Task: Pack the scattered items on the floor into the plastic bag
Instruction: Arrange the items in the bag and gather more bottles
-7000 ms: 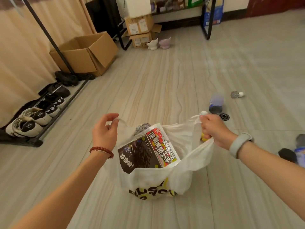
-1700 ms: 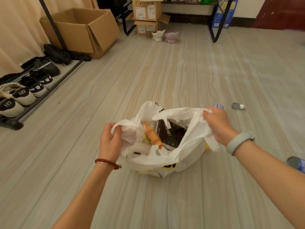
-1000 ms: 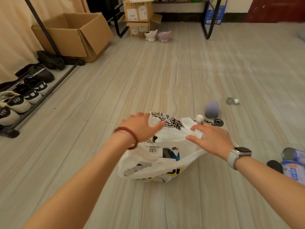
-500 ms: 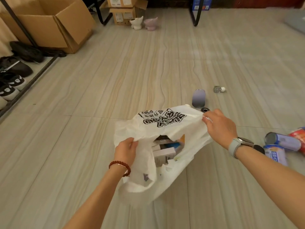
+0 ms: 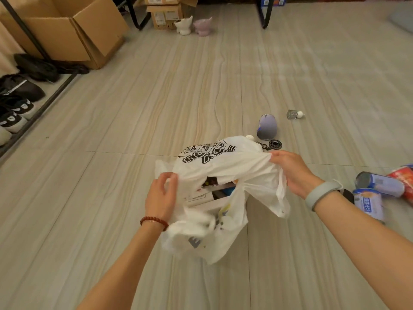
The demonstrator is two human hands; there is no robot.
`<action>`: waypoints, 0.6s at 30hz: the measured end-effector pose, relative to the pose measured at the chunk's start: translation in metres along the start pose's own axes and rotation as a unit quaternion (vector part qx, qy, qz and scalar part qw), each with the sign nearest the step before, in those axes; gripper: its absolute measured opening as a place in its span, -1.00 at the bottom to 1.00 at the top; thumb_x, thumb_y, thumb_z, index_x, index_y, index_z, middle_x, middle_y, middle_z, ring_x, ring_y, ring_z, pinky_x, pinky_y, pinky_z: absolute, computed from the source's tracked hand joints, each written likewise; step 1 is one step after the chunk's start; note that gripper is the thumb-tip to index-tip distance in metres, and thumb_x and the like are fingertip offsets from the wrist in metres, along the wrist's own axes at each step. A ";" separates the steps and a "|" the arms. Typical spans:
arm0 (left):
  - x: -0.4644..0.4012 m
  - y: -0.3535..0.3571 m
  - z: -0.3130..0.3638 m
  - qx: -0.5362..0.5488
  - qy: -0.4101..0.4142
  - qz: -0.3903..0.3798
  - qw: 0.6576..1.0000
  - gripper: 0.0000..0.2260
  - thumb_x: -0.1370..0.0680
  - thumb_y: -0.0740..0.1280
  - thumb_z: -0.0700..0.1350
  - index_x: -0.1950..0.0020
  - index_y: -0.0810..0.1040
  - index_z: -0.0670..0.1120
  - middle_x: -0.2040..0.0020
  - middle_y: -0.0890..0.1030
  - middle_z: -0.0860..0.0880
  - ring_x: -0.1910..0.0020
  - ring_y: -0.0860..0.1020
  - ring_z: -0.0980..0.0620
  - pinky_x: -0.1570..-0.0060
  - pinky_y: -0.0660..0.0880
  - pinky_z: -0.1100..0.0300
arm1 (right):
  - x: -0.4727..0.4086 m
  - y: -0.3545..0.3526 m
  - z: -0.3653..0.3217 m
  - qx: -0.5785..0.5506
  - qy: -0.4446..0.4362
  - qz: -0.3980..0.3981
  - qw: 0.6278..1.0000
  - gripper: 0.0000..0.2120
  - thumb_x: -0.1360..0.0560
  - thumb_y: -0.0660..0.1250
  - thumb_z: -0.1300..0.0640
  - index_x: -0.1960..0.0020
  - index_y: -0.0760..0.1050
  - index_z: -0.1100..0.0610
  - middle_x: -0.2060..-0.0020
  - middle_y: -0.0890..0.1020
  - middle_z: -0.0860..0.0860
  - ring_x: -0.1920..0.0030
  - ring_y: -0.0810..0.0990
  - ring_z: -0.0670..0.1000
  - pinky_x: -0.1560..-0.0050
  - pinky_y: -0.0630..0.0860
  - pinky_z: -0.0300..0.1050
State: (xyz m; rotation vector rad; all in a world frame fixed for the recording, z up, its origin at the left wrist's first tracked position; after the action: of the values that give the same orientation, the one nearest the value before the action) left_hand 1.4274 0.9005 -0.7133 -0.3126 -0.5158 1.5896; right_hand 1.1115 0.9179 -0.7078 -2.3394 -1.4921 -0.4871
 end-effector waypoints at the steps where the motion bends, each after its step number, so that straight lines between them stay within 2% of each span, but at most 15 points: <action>1: 0.006 0.008 0.001 -0.132 0.062 -0.036 0.989 -0.58 -0.37 0.06 0.33 -0.09 0.44 0.17 0.03 0.40 0.01 0.22 0.48 -0.01 0.16 0.43 0.14 | -0.003 -0.003 0.007 -0.053 0.039 0.003 0.998 -0.74 -0.48 0.15 0.38 -0.10 0.50 0.25 0.18 0.58 0.11 0.14 0.54 0.08 0.19 0.47 -0.09; 3: 0.022 0.026 -0.004 -0.346 0.134 -0.091 0.924 -0.26 -0.21 -0.05 0.52 -0.31 0.28 0.25 -0.02 0.32 0.02 0.32 0.48 -0.02 0.24 0.50 0.14 | -0.007 -0.004 0.022 -0.121 0.106 -0.009 0.987 -0.67 -0.48 0.08 0.38 -0.17 0.47 0.29 0.03 0.59 0.18 0.09 0.57 0.14 0.15 0.51 -0.03; 4: 0.029 0.031 -0.007 -0.393 0.140 -0.106 0.903 -0.20 -0.18 -0.10 0.54 -0.34 0.25 0.25 -0.05 0.32 0.00 0.36 0.48 -0.03 0.27 0.50 0.14 | -0.008 -0.002 0.029 -0.136 0.128 -0.014 0.982 -0.64 -0.47 0.04 0.38 -0.20 0.45 0.29 0.01 0.58 0.19 0.08 0.57 0.15 0.12 0.51 -0.01; 6: 0.036 0.035 -0.010 -0.403 0.165 -0.118 0.892 -0.30 -0.28 -0.08 0.47 -0.28 0.39 0.18 -0.02 0.41 -0.04 0.44 0.50 -0.05 0.41 0.45 0.16 | -0.007 0.005 0.037 -0.154 0.151 -0.025 0.976 -0.64 -0.46 0.02 0.37 -0.16 0.45 0.25 0.05 0.57 0.18 0.08 0.56 0.16 0.09 0.50 0.03; 8: 0.044 0.035 -0.003 -0.382 0.210 -0.111 0.893 -0.42 -0.46 -0.09 0.36 -0.07 0.58 0.08 0.10 0.49 -0.05 0.53 0.49 -0.02 0.56 0.33 0.25 | -0.007 0.008 0.041 -0.155 0.150 -0.029 0.976 -0.70 -0.42 0.11 0.33 -0.08 0.50 0.25 0.09 0.58 0.19 0.07 0.58 0.18 0.07 0.51 0.02; 9: 0.045 0.031 -0.002 -0.362 0.227 -0.093 0.899 -0.44 -0.51 -0.08 0.31 0.02 0.62 0.04 0.12 0.50 -0.05 0.51 0.50 -0.01 0.55 0.32 0.26 | -0.007 0.008 0.042 -0.145 0.147 -0.035 0.978 -0.78 -0.41 0.16 0.30 0.01 0.52 0.24 0.15 0.58 0.18 0.11 0.58 0.17 0.08 0.52 0.01; 10: 0.045 0.025 -0.002 -0.334 0.206 -0.086 0.916 -0.49 -0.53 -0.01 0.26 0.05 0.64 0.00 0.10 0.51 -0.06 0.40 0.53 -0.03 0.47 0.36 0.23 | -0.006 0.010 0.041 -0.131 0.145 -0.055 0.979 -0.86 -0.41 0.20 0.27 0.11 0.52 0.22 0.23 0.58 0.16 0.17 0.58 0.15 0.13 0.52 -0.02; 12: 0.034 0.005 -0.009 -0.256 0.119 -0.036 0.959 -0.71 -0.53 0.21 0.07 0.03 0.65 -0.07 -0.02 0.49 -0.13 0.03 0.51 -0.13 0.10 0.39 0.14 | -0.005 0.013 0.044 -0.093 0.148 -0.109 0.979 -0.89 -0.45 0.22 0.20 0.21 0.50 0.19 0.37 0.57 0.12 0.31 0.57 0.10 0.25 0.52 -0.10; 14: 0.023 -0.014 -0.024 -0.224 0.009 -0.010 0.974 -0.79 -0.52 0.27 -0.02 -0.03 0.64 -0.06 -0.12 0.47 -0.16 -0.22 0.35 -0.19 -0.20 0.21 0.10 | -0.004 0.015 0.045 -0.025 0.123 -0.144 0.982 -0.86 -0.48 0.23 0.18 0.21 0.50 0.18 0.42 0.58 0.08 0.41 0.58 0.03 0.33 0.47 -0.14; 16: 0.018 -0.028 -0.030 -0.198 -0.060 -0.007 0.978 -0.77 -0.51 0.27 0.01 -0.04 0.63 -0.04 -0.14 0.50 -0.14 -0.23 0.35 -0.18 -0.26 0.24 0.03 | -0.002 0.015 0.043 0.046 0.083 -0.156 0.983 -0.87 -0.49 0.27 0.18 0.14 0.53 0.22 0.35 0.60 0.10 0.37 0.59 0.03 0.30 0.49 -0.13; 18: 0.019 -0.034 -0.025 -0.063 -0.101 -0.001 0.993 -0.81 -0.52 0.29 -0.11 -0.04 0.63 -0.13 -0.03 0.59 -0.15 -0.05 0.49 -0.12 -0.11 0.41 0.04 | -0.001 0.016 0.048 0.075 0.081 -0.163 0.980 -0.83 -0.49 0.30 0.16 0.10 0.56 0.27 0.35 0.64 0.11 0.35 0.62 0.05 0.30 0.54 -0.16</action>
State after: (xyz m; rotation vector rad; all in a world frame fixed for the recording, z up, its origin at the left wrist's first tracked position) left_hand 1.4673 0.9233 -0.7152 -0.2465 -0.7747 1.5994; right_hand 1.1312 0.9316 -0.7528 -1.8999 -1.7736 -0.6059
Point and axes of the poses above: each hand's wrist, its own x-axis away from the middle knuckle, its own y-axis out of the palm, z = x × y, the point moved 9 cm from there along -x, towards the middle knuckle
